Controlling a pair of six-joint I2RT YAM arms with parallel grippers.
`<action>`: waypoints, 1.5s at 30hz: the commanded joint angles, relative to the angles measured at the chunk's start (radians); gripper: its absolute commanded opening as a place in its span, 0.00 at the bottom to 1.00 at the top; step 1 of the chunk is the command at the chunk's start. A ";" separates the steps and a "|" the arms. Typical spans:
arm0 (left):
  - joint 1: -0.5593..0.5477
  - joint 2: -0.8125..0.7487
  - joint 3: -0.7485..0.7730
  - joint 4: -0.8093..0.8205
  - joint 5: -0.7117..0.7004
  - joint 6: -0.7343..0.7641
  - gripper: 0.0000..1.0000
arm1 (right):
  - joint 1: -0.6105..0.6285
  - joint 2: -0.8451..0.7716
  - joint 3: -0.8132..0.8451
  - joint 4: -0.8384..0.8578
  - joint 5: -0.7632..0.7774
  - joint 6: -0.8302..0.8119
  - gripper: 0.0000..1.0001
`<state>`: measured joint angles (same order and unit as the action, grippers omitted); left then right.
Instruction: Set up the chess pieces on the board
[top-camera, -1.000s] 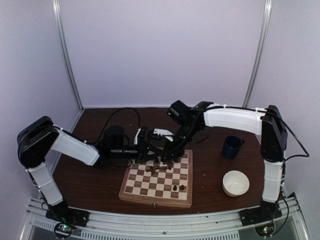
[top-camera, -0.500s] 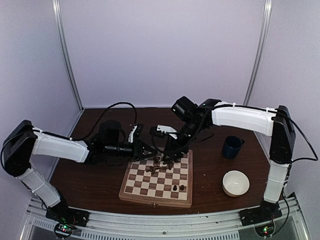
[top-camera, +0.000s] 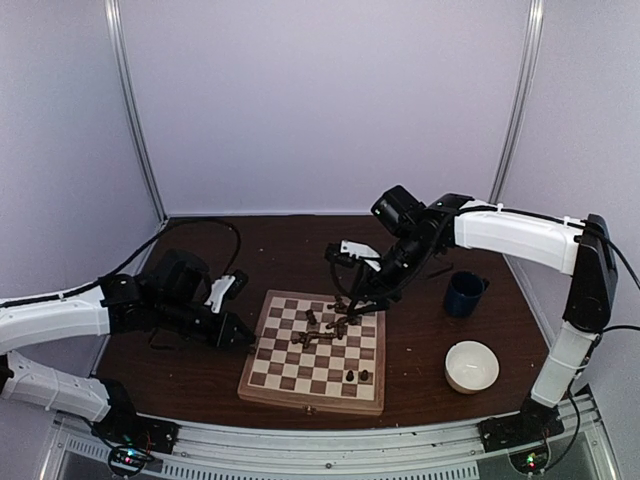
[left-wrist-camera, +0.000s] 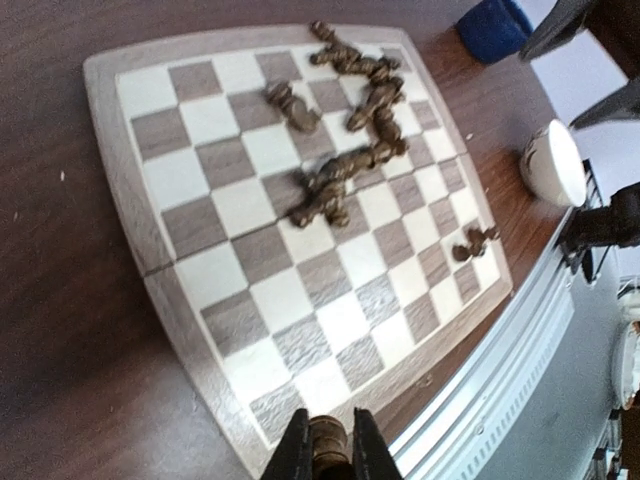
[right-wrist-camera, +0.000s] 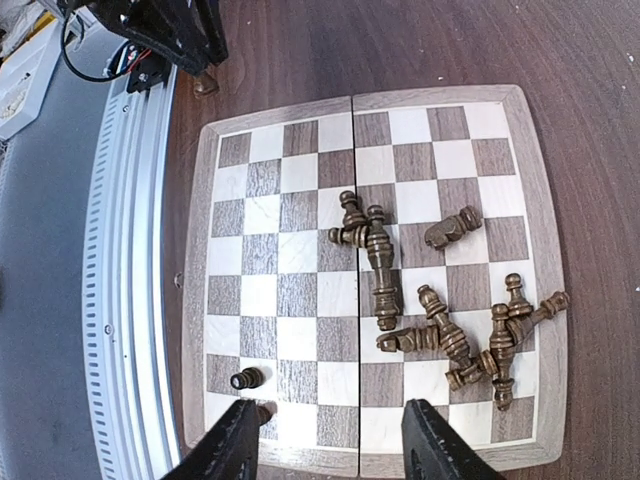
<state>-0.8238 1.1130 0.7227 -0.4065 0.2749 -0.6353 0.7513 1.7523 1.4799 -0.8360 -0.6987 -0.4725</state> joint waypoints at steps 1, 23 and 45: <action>-0.049 -0.048 -0.063 -0.149 -0.091 0.032 0.02 | -0.002 -0.007 0.011 0.010 0.007 -0.014 0.52; -0.182 0.172 0.002 -0.052 -0.244 0.043 0.03 | -0.001 0.025 0.019 -0.001 -0.002 -0.021 0.52; -0.200 0.246 0.034 -0.014 -0.236 0.052 0.11 | -0.002 0.039 0.016 0.004 -0.012 -0.022 0.52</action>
<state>-1.0164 1.3544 0.7288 -0.4423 0.0444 -0.5976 0.7502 1.7817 1.4815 -0.8364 -0.6994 -0.4881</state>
